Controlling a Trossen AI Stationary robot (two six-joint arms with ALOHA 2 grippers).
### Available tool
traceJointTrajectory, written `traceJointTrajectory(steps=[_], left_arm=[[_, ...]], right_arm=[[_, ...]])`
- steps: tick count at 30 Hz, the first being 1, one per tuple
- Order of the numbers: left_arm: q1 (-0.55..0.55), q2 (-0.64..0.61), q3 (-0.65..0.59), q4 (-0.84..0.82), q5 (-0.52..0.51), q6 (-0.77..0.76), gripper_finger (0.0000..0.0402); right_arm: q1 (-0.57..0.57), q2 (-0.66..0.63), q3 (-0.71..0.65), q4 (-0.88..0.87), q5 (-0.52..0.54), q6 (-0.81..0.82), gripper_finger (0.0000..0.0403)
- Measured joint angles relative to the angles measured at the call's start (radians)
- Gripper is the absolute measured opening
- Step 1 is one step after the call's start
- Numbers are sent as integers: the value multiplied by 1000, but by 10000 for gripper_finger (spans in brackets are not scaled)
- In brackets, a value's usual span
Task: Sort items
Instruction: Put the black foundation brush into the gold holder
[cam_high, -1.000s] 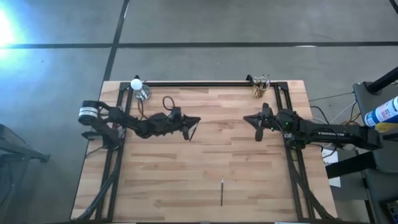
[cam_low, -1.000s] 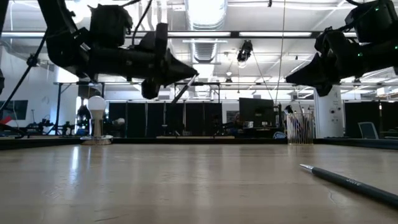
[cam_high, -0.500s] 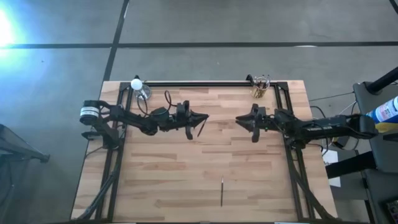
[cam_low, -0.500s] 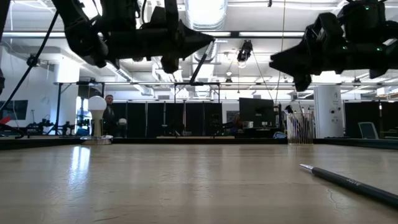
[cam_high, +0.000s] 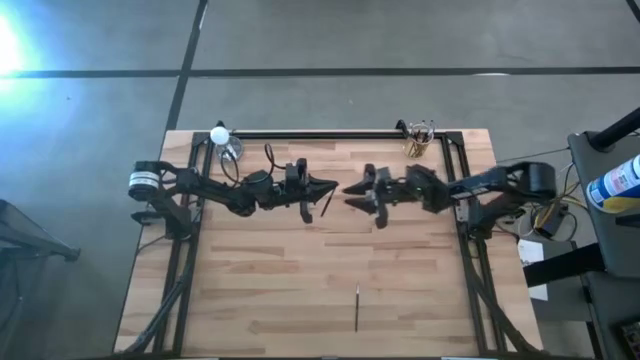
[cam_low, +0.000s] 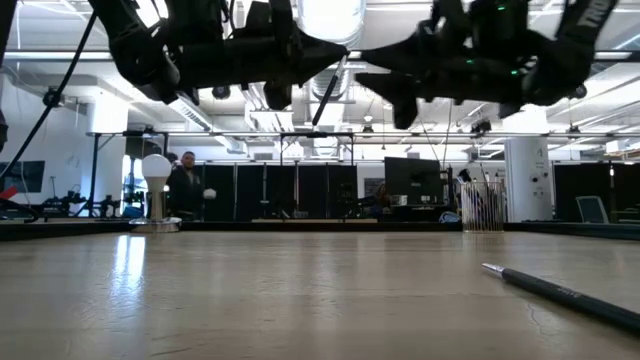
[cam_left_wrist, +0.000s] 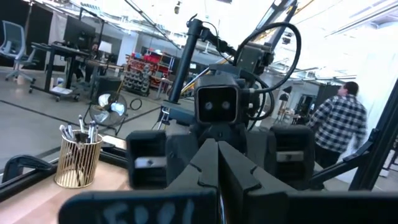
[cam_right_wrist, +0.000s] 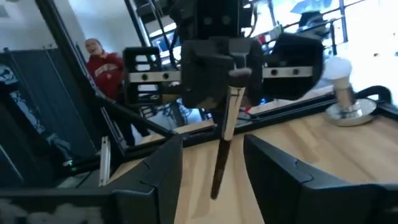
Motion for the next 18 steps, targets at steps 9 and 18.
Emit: traceJointTrajectory(steps=[9,18], left_arm=[[-1,0,0,0,0,5,0],[0,-1,0,1,-2,23,0]], right_arm=[[0,163,114,52,-15,15,159],[0,182,131,107,-59,21,99]])
